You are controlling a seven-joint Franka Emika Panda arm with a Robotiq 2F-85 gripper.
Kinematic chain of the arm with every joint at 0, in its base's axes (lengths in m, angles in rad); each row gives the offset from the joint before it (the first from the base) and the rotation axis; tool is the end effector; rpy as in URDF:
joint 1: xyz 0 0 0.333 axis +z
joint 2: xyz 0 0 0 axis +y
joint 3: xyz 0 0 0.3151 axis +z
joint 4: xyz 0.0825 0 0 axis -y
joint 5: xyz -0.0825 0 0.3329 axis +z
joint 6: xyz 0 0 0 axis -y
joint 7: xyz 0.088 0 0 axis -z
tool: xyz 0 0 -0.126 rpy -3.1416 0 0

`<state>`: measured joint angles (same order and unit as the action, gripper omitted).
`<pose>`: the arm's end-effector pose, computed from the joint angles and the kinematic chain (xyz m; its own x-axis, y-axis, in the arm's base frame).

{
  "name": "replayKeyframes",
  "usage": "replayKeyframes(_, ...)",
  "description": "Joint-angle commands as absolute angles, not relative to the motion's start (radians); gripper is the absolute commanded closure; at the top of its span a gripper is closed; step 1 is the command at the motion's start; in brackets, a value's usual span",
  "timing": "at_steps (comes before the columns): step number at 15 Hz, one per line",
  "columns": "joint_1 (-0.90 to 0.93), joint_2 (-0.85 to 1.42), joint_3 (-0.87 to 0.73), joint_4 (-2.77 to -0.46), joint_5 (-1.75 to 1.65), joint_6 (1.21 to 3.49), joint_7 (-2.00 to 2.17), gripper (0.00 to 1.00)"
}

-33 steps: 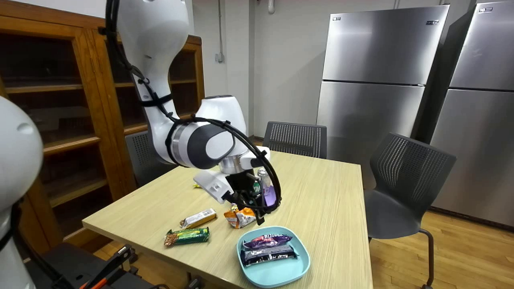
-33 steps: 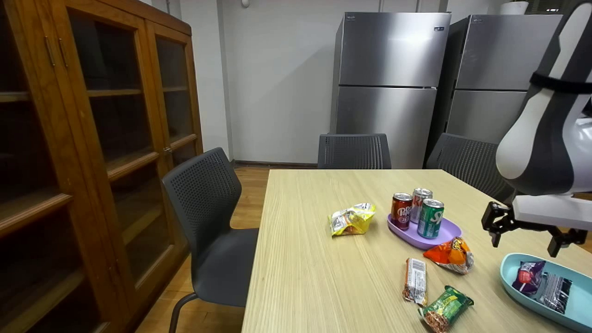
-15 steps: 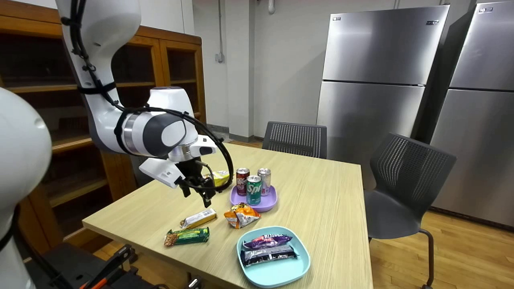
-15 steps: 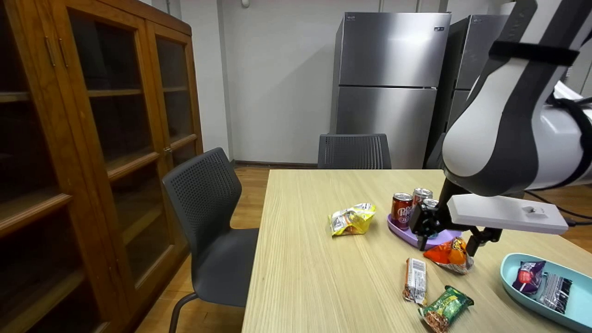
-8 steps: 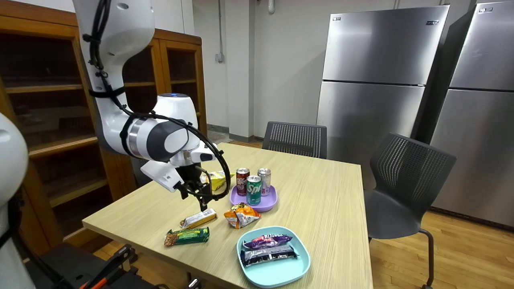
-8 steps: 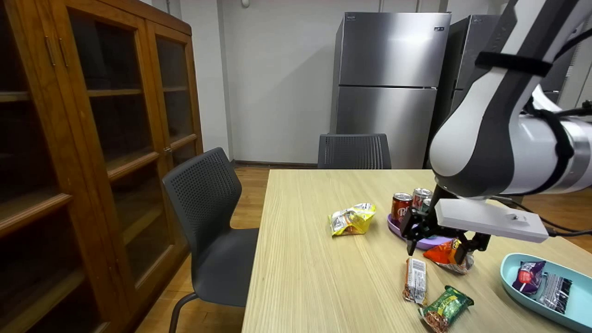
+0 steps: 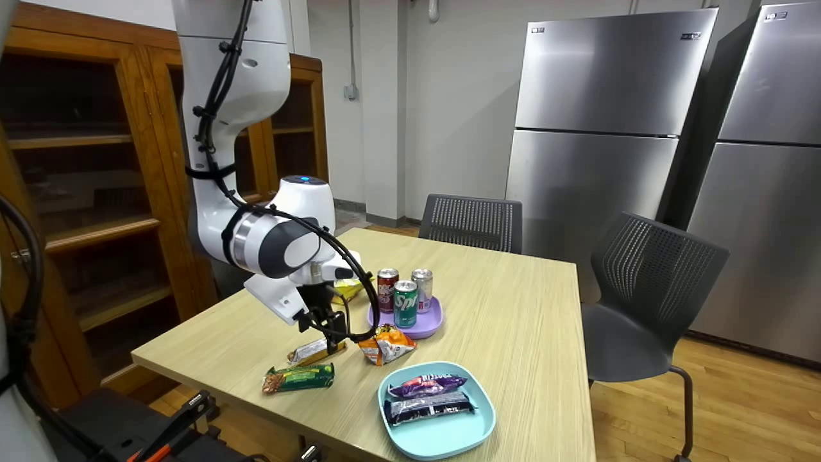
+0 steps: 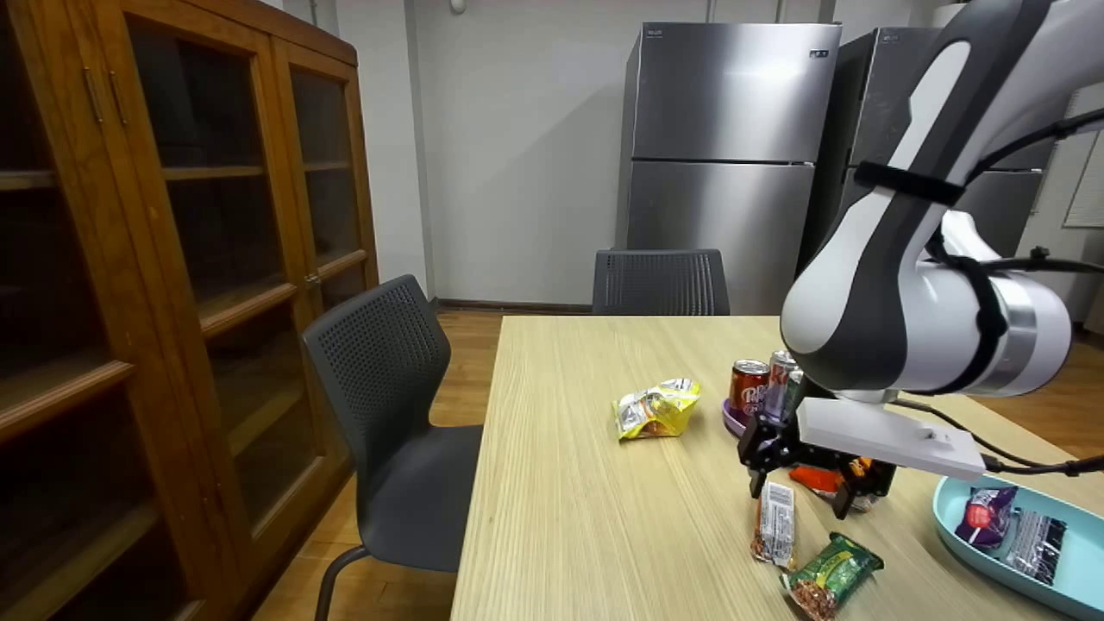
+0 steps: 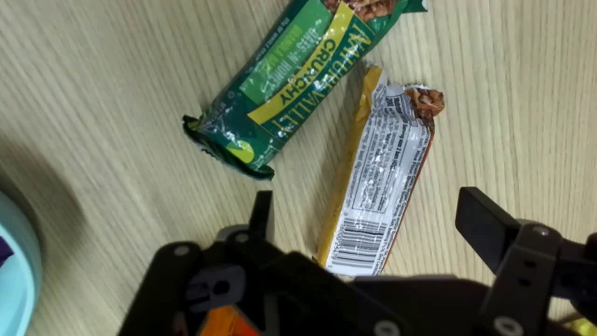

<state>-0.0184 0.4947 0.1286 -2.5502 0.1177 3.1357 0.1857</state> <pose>0.4335 0.0433 0.1315 0.9746 -0.2123 0.0713 -0.2059 -0.9747 -0.0868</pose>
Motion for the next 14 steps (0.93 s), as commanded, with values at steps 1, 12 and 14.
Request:
replayKeyframes(1, -0.06, 0.553, 0.163, -2.491, 0.126, 3.14, 0.148, 0.0)
replayKeyframes(12, -0.051, 0.608, 0.163, -2.426, 0.121, 3.128, 0.139, 0.25)
replayKeyframes(14, -0.051, 0.609, 0.164, -2.425, 0.12, 3.128, 0.137, 0.34)
